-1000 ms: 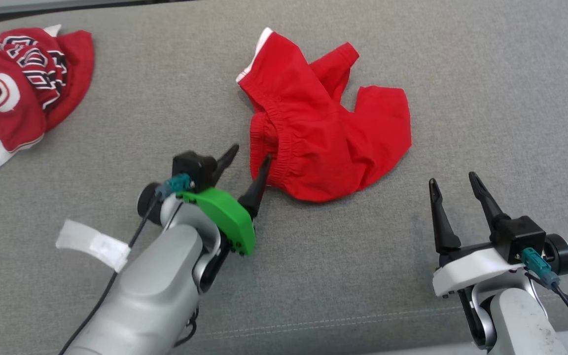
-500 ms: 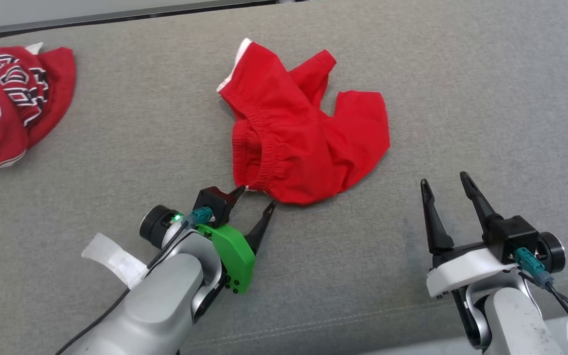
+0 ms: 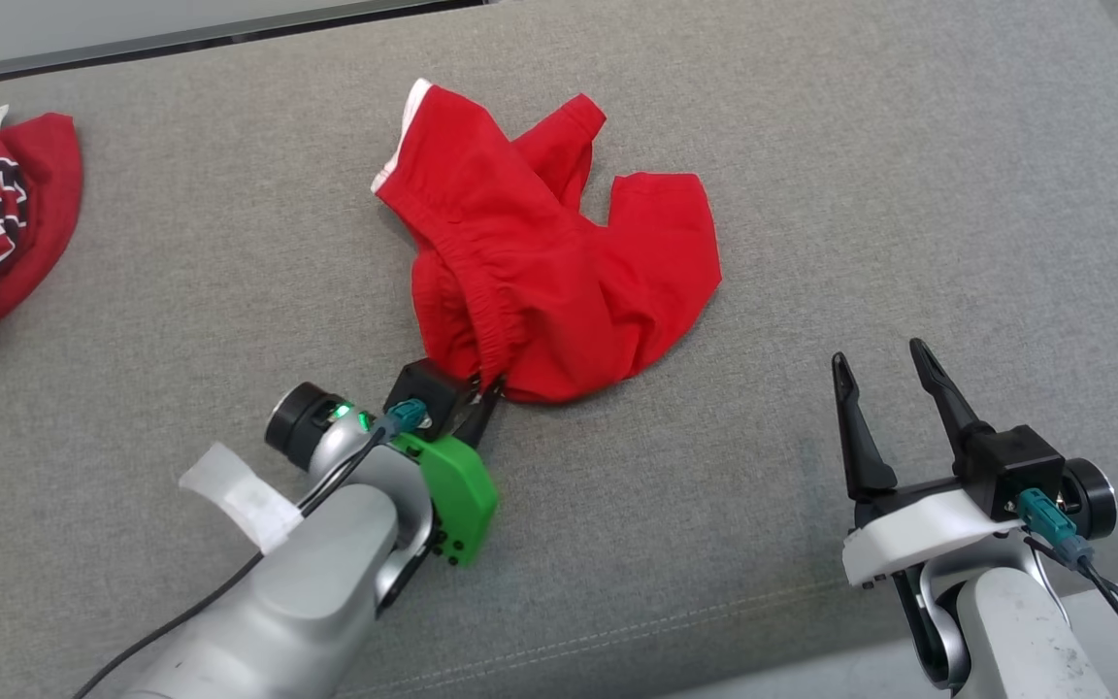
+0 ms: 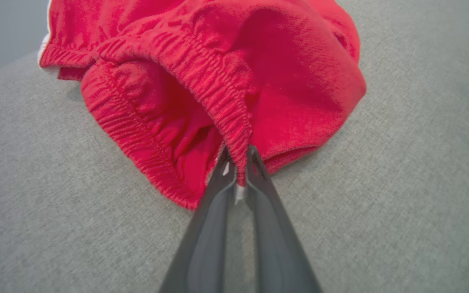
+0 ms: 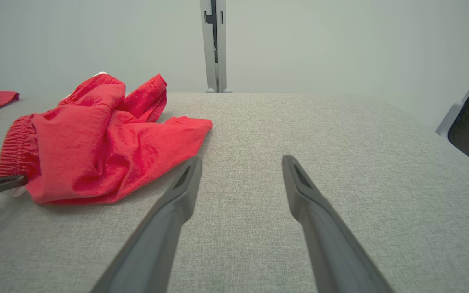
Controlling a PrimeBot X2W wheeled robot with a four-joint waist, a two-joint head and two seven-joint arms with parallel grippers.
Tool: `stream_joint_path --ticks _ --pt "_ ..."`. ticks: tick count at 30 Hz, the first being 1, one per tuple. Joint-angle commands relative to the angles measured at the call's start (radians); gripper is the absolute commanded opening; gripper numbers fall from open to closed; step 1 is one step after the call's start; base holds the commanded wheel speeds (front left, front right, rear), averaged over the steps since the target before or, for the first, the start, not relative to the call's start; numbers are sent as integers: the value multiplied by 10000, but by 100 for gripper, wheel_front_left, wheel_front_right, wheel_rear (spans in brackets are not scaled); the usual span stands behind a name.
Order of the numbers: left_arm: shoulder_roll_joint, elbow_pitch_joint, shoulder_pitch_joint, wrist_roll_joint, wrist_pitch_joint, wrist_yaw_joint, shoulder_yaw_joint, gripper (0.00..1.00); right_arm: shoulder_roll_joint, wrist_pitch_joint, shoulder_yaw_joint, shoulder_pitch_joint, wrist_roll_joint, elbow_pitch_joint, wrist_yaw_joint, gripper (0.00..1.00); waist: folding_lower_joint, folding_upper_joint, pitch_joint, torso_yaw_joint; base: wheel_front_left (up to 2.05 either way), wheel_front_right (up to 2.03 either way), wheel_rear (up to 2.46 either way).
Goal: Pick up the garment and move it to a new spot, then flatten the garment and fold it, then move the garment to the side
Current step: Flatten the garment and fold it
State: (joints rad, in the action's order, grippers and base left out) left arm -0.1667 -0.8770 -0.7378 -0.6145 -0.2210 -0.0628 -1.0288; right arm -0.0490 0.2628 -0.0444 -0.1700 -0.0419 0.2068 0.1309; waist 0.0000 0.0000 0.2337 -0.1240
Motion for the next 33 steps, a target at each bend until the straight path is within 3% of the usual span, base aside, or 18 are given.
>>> stream_joint_path --ticks 1,13,20,27,30,33 --pt "149 65 -140 -74 -46 -80 47 0 -26 41 14 52 -32 5 -3 100 0 0 -59 52 0 0 0" --pt "995 2016 -1174 -1201 95 -488 565 0 -28 41 -158 98 -99 112 -3 100 0 0 -314 138 0 0 0" --pt "852 3208 -1979 -1368 490 92 1044 0 -28 41 -50 163 -163 109 -3 100 0 0 -363 149 0 0 0" --pt "1043 4363 -2418 -1607 1033 346 983 0 -28 41 -152 45 -256 132 -3 100 0 0 -360 121 0 0 0" --pt "1011 4416 -2373 -1861 1238 564 1143 0 -26 41 -217 -50 -286 133 -3 100 0 0 -290 98 0 0 0" --pt "634 3997 -1905 -2300 1511 617 1376 0 -26 41 -182 -103 -315 89 -3 100 0 0 -188 140 0 0 0"
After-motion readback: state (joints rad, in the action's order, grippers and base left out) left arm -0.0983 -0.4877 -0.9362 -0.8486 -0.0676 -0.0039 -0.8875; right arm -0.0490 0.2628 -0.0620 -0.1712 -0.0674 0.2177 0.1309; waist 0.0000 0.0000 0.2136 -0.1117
